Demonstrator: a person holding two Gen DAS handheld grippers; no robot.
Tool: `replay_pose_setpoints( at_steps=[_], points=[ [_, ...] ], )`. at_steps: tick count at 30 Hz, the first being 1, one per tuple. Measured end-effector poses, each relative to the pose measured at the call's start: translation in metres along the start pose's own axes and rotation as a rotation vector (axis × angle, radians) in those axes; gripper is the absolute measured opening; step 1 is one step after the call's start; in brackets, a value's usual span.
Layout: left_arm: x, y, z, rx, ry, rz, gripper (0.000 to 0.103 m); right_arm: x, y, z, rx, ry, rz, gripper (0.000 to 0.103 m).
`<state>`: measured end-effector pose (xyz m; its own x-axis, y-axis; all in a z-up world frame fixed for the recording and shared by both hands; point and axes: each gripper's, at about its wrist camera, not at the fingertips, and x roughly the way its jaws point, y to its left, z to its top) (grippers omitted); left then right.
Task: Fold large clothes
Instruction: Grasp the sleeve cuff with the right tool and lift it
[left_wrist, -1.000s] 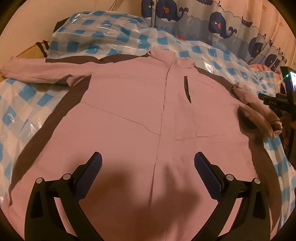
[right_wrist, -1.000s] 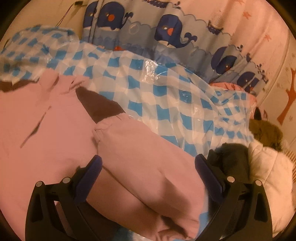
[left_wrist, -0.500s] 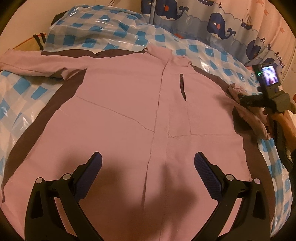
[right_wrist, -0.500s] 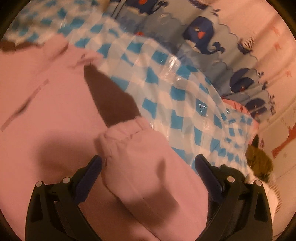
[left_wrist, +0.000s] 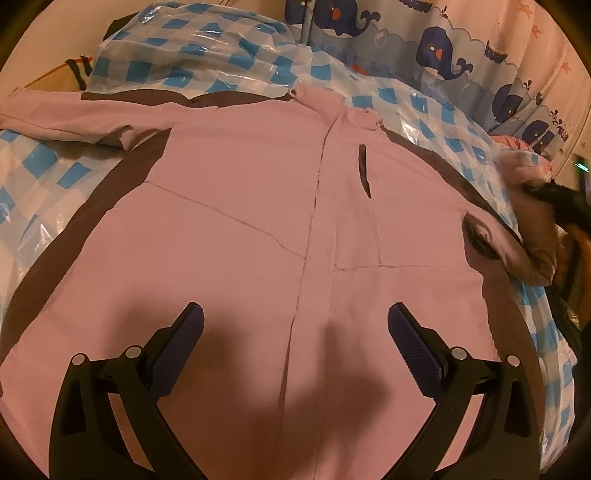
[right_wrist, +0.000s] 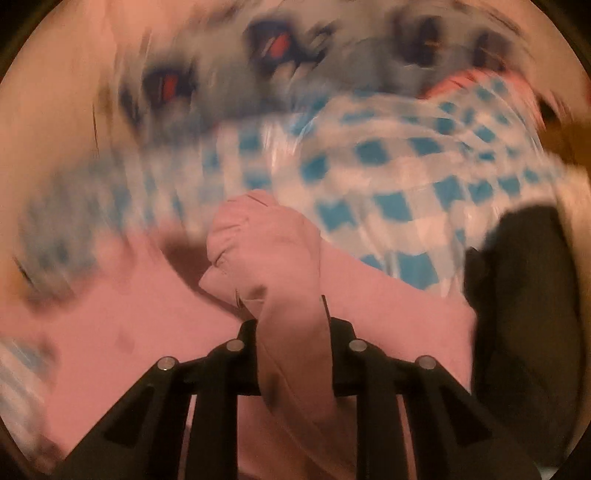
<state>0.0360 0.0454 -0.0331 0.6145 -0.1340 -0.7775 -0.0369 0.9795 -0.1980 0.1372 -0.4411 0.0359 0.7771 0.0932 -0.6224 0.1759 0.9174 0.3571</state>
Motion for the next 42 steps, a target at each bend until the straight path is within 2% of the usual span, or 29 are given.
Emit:
replay_pose_setpoints(
  at_steps=[1,3,5,9,12,15,18,20,22,25,29,33,34,35,37,38,41,42],
  points=[
    [0.0,-0.001,0.0,0.002,-0.002,0.0,0.096,-0.014,-0.014,0.004,0.068,-0.042,0.04,0.021],
    [0.0,-0.002,-0.001,0.005,-0.002,-0.001,0.096,-0.053,-0.061,0.006,0.256,-0.181,0.162,0.021],
    [0.0,-0.002,-0.001,0.007,-0.003,-0.002,0.096,-0.079,-0.102,0.008,0.416,-0.282,0.239,0.021],
    [0.0,-0.001,0.0,-0.002,-0.008,-0.005,0.096,-0.11,-0.176,-0.001,0.718,-0.439,0.324,0.021],
    [-0.002,0.002,0.001,-0.019,-0.013,-0.018,0.096,-0.117,-0.194,0.006,0.812,-0.49,0.361,0.021],
    [-0.005,0.006,0.003,-0.037,-0.024,-0.025,0.096,-0.118,-0.176,0.025,0.805,-0.519,0.417,0.021],
    [-0.011,0.013,0.006,-0.068,-0.043,-0.04,0.096,-0.108,-0.115,0.057,0.683,-0.507,0.474,0.021],
    [-0.015,0.02,0.007,-0.095,-0.058,-0.04,0.096,-0.096,-0.059,0.077,0.579,-0.478,0.518,0.021],
    [-0.017,0.032,0.011,-0.14,-0.068,-0.043,0.096,-0.075,0.011,0.094,0.472,-0.433,0.575,0.021],
    [-0.017,0.047,0.013,-0.206,-0.067,-0.053,0.096,-0.032,0.116,0.1,0.341,-0.351,0.639,0.021],
    [-0.023,0.068,0.018,-0.27,-0.095,-0.041,0.096,0.027,0.246,0.074,0.188,-0.224,0.7,0.021],
    [-0.036,0.086,0.02,-0.314,-0.15,0.005,0.096,0.098,0.36,0.02,0.047,-0.06,0.75,0.023],
    [-0.039,0.092,0.021,-0.339,-0.166,0.008,0.096,0.11,0.378,0.005,0.024,-0.025,0.758,0.025],
    [-0.042,0.096,0.021,-0.356,-0.176,0.006,0.096,0.131,0.4,-0.016,-0.002,0.032,0.761,0.03],
    [-0.046,0.107,0.021,-0.396,-0.193,0.004,0.096,0.18,0.43,-0.059,-0.035,0.173,0.738,0.054],
    [-0.046,0.11,0.021,-0.405,-0.195,0.005,0.096,0.2,0.439,-0.08,-0.045,0.243,0.723,0.075],
    [-0.042,0.117,0.021,-0.425,-0.178,0.001,0.096,0.249,0.458,-0.127,-0.078,0.495,0.606,0.076],
    [-0.041,0.118,0.021,-0.427,-0.171,-0.004,0.096,0.241,0.454,-0.127,-0.101,0.477,0.626,0.076]
  ],
)
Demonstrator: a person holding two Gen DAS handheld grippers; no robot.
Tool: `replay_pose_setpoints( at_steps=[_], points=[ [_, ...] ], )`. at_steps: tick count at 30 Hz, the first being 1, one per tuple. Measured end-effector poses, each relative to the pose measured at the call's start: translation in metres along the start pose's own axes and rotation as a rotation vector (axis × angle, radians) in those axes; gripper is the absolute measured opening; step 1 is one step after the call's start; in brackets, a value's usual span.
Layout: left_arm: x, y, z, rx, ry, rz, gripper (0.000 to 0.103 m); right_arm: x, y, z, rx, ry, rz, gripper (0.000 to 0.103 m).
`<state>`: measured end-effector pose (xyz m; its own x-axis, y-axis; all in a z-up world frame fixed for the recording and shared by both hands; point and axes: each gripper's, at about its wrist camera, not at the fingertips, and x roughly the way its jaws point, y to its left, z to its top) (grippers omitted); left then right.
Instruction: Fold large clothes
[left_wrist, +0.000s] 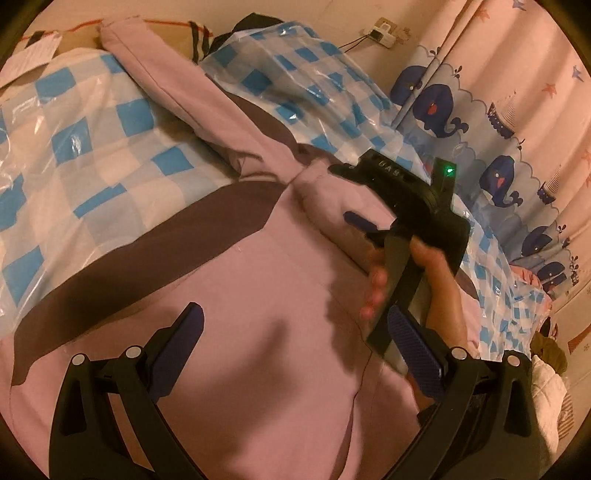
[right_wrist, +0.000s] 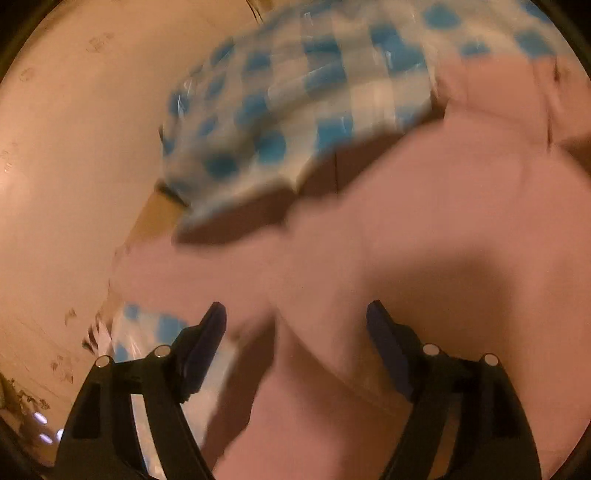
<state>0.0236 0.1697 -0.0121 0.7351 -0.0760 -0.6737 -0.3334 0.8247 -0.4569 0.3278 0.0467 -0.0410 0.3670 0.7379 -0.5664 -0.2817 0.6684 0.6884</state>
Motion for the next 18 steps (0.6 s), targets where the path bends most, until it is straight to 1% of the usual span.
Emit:
replay_pose_setpoints(
  at_steps=[2,3,4,5,6,7,8,9,10,11,13,14,16,17,18],
  points=[
    [0.001,-0.001,0.001,0.005,0.005,-0.005,0.096,-0.032,0.018,-0.002,-0.129,-0.07,0.005,0.076],
    [0.001,-0.002,0.0,0.014,0.005,-0.002,0.096,-0.05,0.028,-0.005,-0.182,-0.103,-0.008,0.076],
    [0.002,-0.004,0.0,0.027,0.008,0.005,0.096,-0.073,0.035,-0.01,-0.242,-0.15,-0.043,0.076],
    [0.002,-0.007,-0.001,0.04,0.013,0.008,0.096,-0.103,0.039,-0.011,-0.309,-0.213,-0.127,0.081],
    [0.003,-0.01,-0.002,0.065,0.021,0.013,0.096,-0.126,0.037,-0.012,-0.345,-0.255,-0.227,0.088],
    [0.004,-0.017,-0.003,0.1,0.025,0.028,0.096,-0.136,0.034,-0.019,-0.363,-0.279,-0.303,0.089],
    [0.003,-0.022,-0.003,0.132,0.024,0.036,0.096,-0.152,0.022,-0.019,-0.376,-0.306,-0.415,0.089],
    [0.003,-0.033,0.0,0.185,0.008,0.041,0.096,-0.164,0.004,-0.017,-0.372,-0.308,-0.507,0.089],
    [0.003,-0.047,0.005,0.243,-0.015,0.051,0.096,-0.174,-0.019,-0.015,-0.343,-0.29,-0.594,0.089],
    [0.007,-0.062,0.013,0.307,-0.02,0.046,0.096,-0.18,-0.041,-0.014,-0.309,-0.274,-0.632,0.089],
    [0.02,-0.086,0.029,0.393,-0.024,0.027,0.096,-0.195,-0.086,-0.008,-0.205,-0.248,-0.682,0.089],
    [0.031,-0.098,0.038,0.423,-0.015,0.009,0.096,-0.204,-0.098,-0.011,-0.178,-0.251,-0.694,0.089],
    [0.074,-0.122,0.056,0.468,0.054,-0.003,0.096,-0.205,-0.127,-0.013,-0.132,-0.242,-0.711,0.089],
    [0.097,-0.13,0.06,0.484,0.088,-0.012,0.096,-0.196,-0.14,-0.012,-0.114,-0.217,-0.726,0.089],
    [0.133,-0.14,0.065,0.509,0.126,-0.001,0.096,-0.195,-0.15,-0.015,-0.101,-0.198,-0.728,0.09]
  ],
)
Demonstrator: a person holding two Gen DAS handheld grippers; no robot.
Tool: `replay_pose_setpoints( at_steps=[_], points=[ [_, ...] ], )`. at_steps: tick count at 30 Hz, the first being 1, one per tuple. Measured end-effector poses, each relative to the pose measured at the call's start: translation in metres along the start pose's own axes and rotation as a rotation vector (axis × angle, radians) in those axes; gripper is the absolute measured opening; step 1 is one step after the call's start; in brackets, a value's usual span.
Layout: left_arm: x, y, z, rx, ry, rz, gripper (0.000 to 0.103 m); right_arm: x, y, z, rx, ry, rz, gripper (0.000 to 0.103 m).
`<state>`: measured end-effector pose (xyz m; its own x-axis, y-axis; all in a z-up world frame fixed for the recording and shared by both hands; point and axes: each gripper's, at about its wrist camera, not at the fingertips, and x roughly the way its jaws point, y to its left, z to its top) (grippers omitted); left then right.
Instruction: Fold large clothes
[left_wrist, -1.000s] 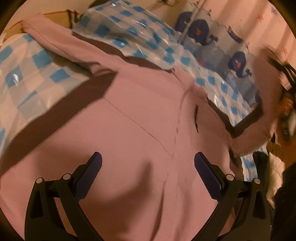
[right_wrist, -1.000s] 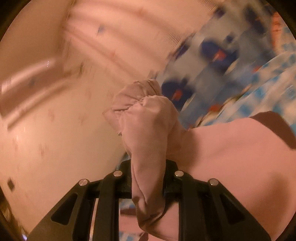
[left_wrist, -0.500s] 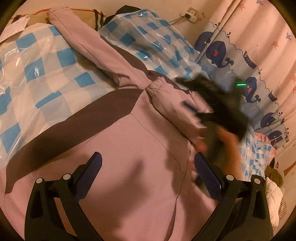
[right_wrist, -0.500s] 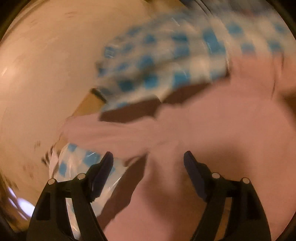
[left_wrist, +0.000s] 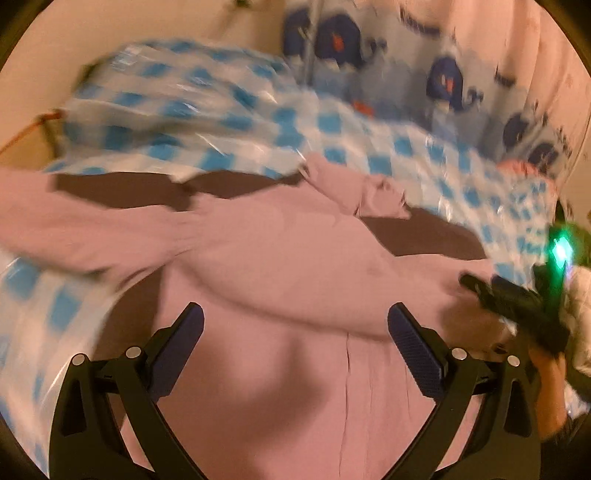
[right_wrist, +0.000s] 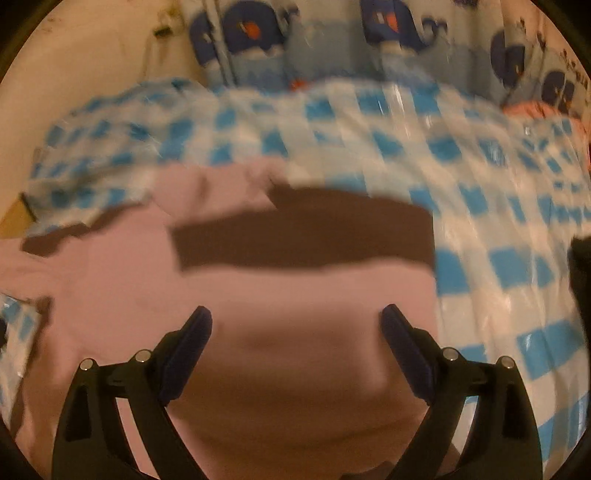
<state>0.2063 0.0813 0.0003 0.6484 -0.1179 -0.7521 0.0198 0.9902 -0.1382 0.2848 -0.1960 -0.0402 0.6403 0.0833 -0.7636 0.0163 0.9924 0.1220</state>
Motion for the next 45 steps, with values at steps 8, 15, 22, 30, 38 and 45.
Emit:
replay_pose_setpoints(
  at_steps=[8,15,22,30,38,45],
  points=[
    [0.117,-0.001,-0.005,0.057,0.249,0.112,0.097,0.029,0.002,-0.033,-0.11,0.074,-0.068,0.092],
    [0.077,0.002,0.004,0.097,0.117,0.145,0.097,-0.001,-0.005,-0.041,-0.092,-0.011,-0.075,0.096],
    [0.105,0.015,-0.004,0.071,0.229,0.109,0.097,0.008,-0.006,-0.045,-0.112,0.083,-0.062,0.096],
    [-0.025,0.103,-0.016,-0.094,0.064,-0.06,0.097,-0.023,-0.004,-0.116,-0.21,0.132,0.038,0.096],
    [-0.138,0.336,-0.02,-0.596,-0.197,-0.063,0.097,-0.026,-0.013,-0.121,-0.174,0.044,0.068,0.096],
    [-0.152,0.45,-0.016,-0.906,-0.335,-0.145,0.097,-0.028,-0.017,-0.127,-0.156,0.031,0.092,0.096]
  ],
)
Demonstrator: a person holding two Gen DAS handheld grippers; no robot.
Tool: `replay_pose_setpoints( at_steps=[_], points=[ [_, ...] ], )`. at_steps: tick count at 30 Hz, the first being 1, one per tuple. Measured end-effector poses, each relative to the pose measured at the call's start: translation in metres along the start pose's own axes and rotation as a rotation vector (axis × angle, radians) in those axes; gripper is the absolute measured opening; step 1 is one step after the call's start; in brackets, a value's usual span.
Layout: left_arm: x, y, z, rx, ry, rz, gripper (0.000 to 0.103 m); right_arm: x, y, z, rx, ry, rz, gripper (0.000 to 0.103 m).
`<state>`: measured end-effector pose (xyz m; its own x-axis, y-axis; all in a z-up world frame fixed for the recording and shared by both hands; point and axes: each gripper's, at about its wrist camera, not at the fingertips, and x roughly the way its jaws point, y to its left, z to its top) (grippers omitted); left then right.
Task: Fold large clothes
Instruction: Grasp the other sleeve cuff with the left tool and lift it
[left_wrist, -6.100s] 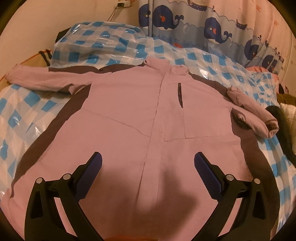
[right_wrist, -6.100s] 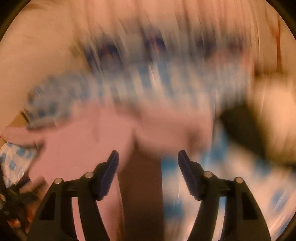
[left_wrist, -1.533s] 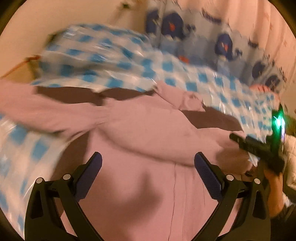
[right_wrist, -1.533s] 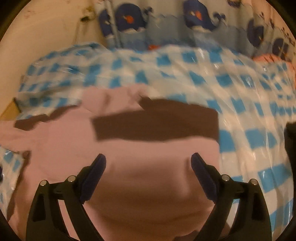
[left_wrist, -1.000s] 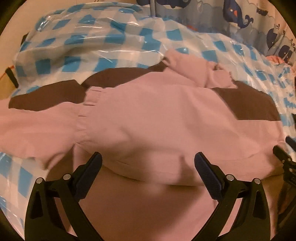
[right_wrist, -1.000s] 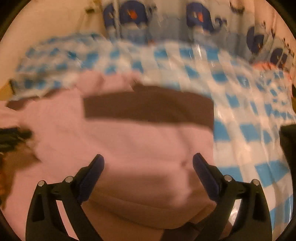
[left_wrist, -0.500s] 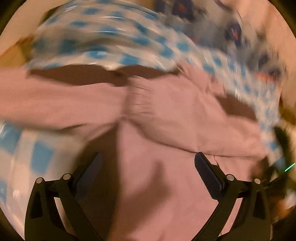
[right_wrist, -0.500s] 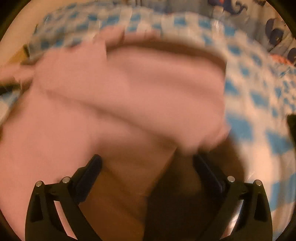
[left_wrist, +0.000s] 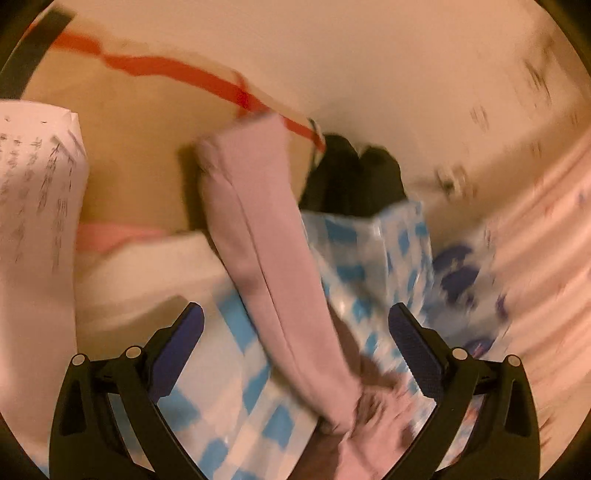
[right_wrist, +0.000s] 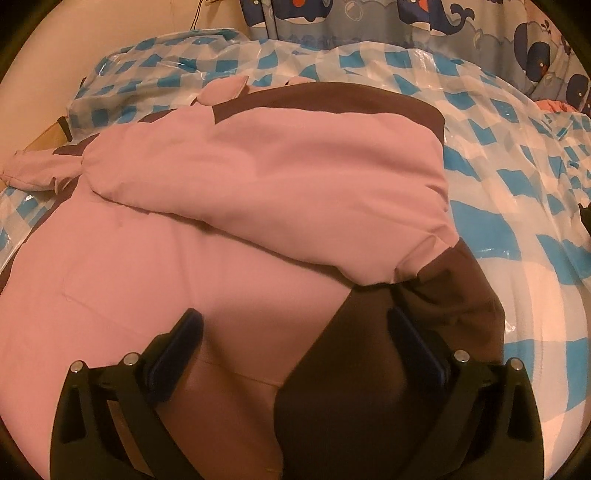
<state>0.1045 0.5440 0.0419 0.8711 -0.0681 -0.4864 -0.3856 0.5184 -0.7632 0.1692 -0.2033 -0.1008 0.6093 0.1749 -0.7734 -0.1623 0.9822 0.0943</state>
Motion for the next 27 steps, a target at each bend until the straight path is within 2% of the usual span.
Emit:
replay_pose_setpoints(
  at_steps=[4,8,12,13,14,15,16,18,21,26,27],
  points=[
    [0.025,0.007,0.021,-0.01,-0.009,0.002,0.097,0.0,0.0,0.0,0.001,-0.001,0.0,0.096],
    [0.043,0.002,0.021,0.01,-0.006,0.024,0.097,0.0,0.0,0.0,0.003,-0.001,0.0,0.096],
    [0.044,-0.007,0.019,0.085,-0.05,0.063,0.095,0.0,0.0,-0.001,0.002,-0.002,-0.001,0.096],
    [0.048,-0.012,0.016,0.109,-0.053,0.099,0.079,0.0,0.0,-0.001,0.002,-0.002,-0.001,0.096],
    [0.053,-0.014,0.015,0.122,-0.041,0.138,0.058,0.0,0.0,-0.001,0.003,-0.002,-0.001,0.096],
    [0.064,-0.013,0.014,0.129,0.004,0.206,0.026,0.0,0.0,-0.001,0.002,-0.003,-0.001,0.096],
    [0.068,-0.008,0.014,0.107,0.021,0.21,0.019,0.0,0.0,-0.001,0.002,-0.004,-0.001,0.096],
    [0.07,-0.006,0.014,0.09,0.017,0.218,0.012,0.0,0.0,-0.001,0.003,-0.004,0.0,0.096],
    [0.065,-0.018,0.01,0.115,-0.007,0.222,0.007,0.0,0.0,-0.001,0.003,-0.005,0.0,0.096],
    [0.037,-0.069,-0.009,0.205,-0.073,0.091,0.005,-0.003,-0.002,0.0,0.012,-0.021,0.014,0.096],
    [0.03,-0.092,-0.017,0.246,-0.081,0.037,0.005,-0.005,-0.003,0.0,0.016,-0.029,0.02,0.096]
  ],
)
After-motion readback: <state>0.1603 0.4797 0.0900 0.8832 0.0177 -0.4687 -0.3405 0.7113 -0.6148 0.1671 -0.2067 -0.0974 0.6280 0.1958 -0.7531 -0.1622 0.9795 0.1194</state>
